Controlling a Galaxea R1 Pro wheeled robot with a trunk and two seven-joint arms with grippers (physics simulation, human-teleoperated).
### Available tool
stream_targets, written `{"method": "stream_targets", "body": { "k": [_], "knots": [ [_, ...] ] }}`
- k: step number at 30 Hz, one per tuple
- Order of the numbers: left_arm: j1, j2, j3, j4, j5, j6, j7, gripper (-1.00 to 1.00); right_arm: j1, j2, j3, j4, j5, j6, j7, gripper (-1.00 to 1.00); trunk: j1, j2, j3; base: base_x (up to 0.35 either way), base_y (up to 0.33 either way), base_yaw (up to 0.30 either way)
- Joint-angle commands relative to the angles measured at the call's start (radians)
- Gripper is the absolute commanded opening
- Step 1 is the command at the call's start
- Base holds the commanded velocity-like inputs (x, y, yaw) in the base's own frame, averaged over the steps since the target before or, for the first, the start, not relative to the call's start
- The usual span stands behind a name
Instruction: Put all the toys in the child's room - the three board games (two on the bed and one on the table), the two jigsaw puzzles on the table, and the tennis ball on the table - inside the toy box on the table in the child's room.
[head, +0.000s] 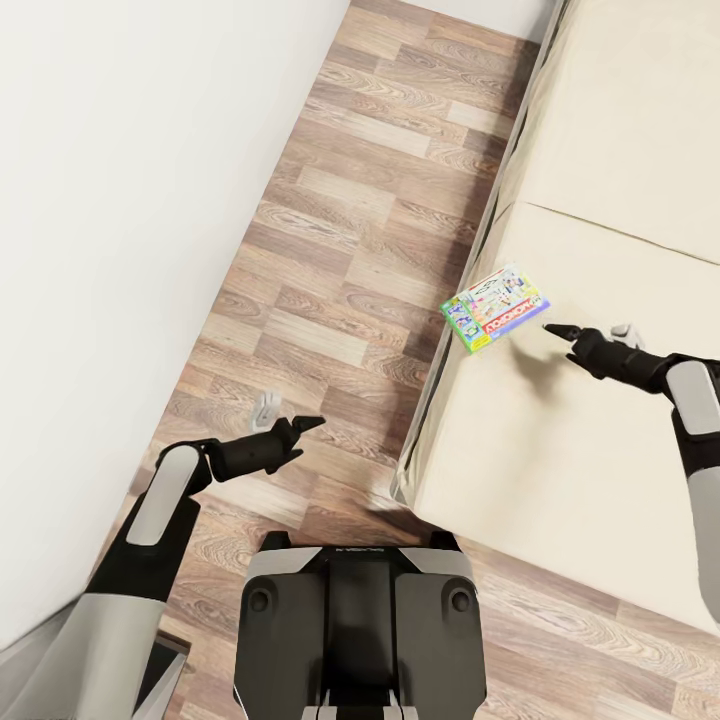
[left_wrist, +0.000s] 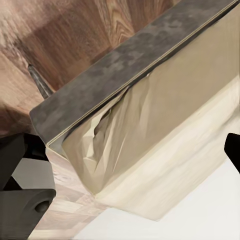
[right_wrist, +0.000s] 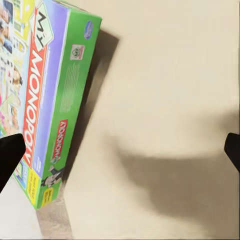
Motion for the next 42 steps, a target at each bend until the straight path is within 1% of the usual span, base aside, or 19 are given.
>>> {"method": "stream_targets", "body": {
  "k": [1,2,3,5,8,10,11,12,14,15,17,18,20,21,23,27,30,36,42],
  "knots": [
    [0.0,0.001,-0.001,-0.001,0.011,0.0,0.01,1.0,0.0,0.0,-0.003,-0.001,0.005,0.006,0.005,1.0,0.0,-0.001,-0.001,0.0,0.0,0.0],
    [-0.001,0.001,-0.001,0.011,0.011,0.0,0.006,1.0,0.019,-0.004,-0.006,-0.038,0.005,0.019,0.004,1.0,0.0,-0.001,-0.001,0.0,0.0,0.0],
    [-0.001,0.001,-0.001,0.011,0.011,0.0,0.006,1.0,0.019,-0.004,-0.006,-0.038,0.005,0.019,0.004,1.0,0.0,-0.001,-0.001,0.0,0.0,0.0],
    [-0.004,0.002,-0.001,0.036,0.011,-0.001,-0.005,1.0,0.054,-0.009,-0.022,-0.113,0.006,0.045,0.002,1.0,0.0,-0.001,-0.001,0.0,0.0,0.0],
    [-0.007,0.002,-0.001,0.047,0.011,-0.002,-0.012,1.0,0.07,-0.011,-0.037,-0.149,0.006,0.057,0.001,1.0,0.0,-0.001,-0.001,0.0,0.0,0.0],
    [-0.015,0.002,-0.001,0.063,0.012,-0.002,-0.026,1.0,0.1,-0.013,-0.072,-0.214,0.007,0.083,-0.001,1.0,0.0,-0.001,-0.001,0.0,0.0,0.0],
    [-0.027,-0.001,0.0,0.078,0.013,-0.003,-0.035,1.0,0.135,-0.015,-0.125,-0.299,0.009,0.126,-0.003,1.0,0.0,-0.001,-0.001,0.0,0.0,0.0],
    [-0.027,-0.001,0.0,0.078,0.013,-0.003,-0.035,1.0,0.135,-0.015,-0.125,-0.299,0.009,0.126,-0.003,1.0,0.0,-0.001,-0.001,0.0,0.0,0.0],
    [-0.032,-0.001,0.002,0.081,0.015,-0.002,-0.039,1.0,0.156,-0.016,-0.157,-0.348,0.01,0.158,-0.003,1.0,0.0,-0.001,-0.001,0.0,0.0,0.0],
    [-0.032,-0.001,0.002,0.081,0.015,-0.002,-0.039,1.0,0.156,-0.016,-0.157,-0.348,0.01,0.158,-0.003,1.0,0.0,-0.001,-0.001,0.0,0.0,0.0],
    [-0.038,0.001,0.001,0.075,0.015,0.003,-0.043,1.0,0.176,-0.016,-0.194,-0.397,0.009,0.192,-0.004,1.0,0.0,-0.001,-0.001,0.0,0.0,0.0],
    [-0.038,0.001,0.001,0.075,0.015,0.003,-0.043,1.0,0.176,-0.016,-0.194,-0.397,0.009,0.192,-0.004,1.0,0.0,-0.001,-0.001,0.0,0.0,0.0],
    [-0.05,0.002,-0.001,0.066,0.015,0.007,-0.046,1.0,0.193,-0.015,-0.231,-0.452,0.009,0.223,-0.004,1.0,0.0,-0.001,-0.001,0.0,0.0,0.0],
    [-0.05,0.002,-0.001,0.066,0.015,0.007,-0.046,1.0,0.193,-0.015,-0.231,-0.452,0.009,0.223,-0.004,1.0,0.0,-0.001,-0.001,0.0,0.0,0.0],
    [-0.062,-0.002,-0.006,0.062,0.015,0.008,-0.049,1.0,0.205,-0.012,-0.259,-0.509,0.01,0.244,-0.004,1.0,0.0,-0.001,-0.001,0.0,0.0,0.0],
    [-0.071,-0.008,-0.02,0.054,0.016,0.009,-0.054,1.0,0.213,-0.01,-0.276,-0.553,0.011,0.249,-0.005,1.0,0.0,-0.001,-0.001,0.0,0.0,0.0],
    [-0.079,-0.018,-0.04,0.025,0.022,0.01,-0.056,1.0,0.219,-0.011,-0.288,-0.591,0.009,0.249,-0.005,1.0,0.0,-0.001,-0.001,0.0,0.0,0.0],
    [-0.082,-0.023,-0.052,-0.015,0.028,0.012,-0.055,1.0,0.223,-0.009,-0.284,-0.619,0.007,0.249,-0.005,1.0,0.0,-0.001,-0.001,0.0,0.0,0.0],
    [-0.082,-0.022,-0.054,-0.032,0.034,0.015,-0.054,1.0,0.224,-0.007,-0.277,-0.635,0.006,0.249,-0.005,1.0,0.0,-0.001,-0.001,0.0,0.0,0.0]
  ]
}}
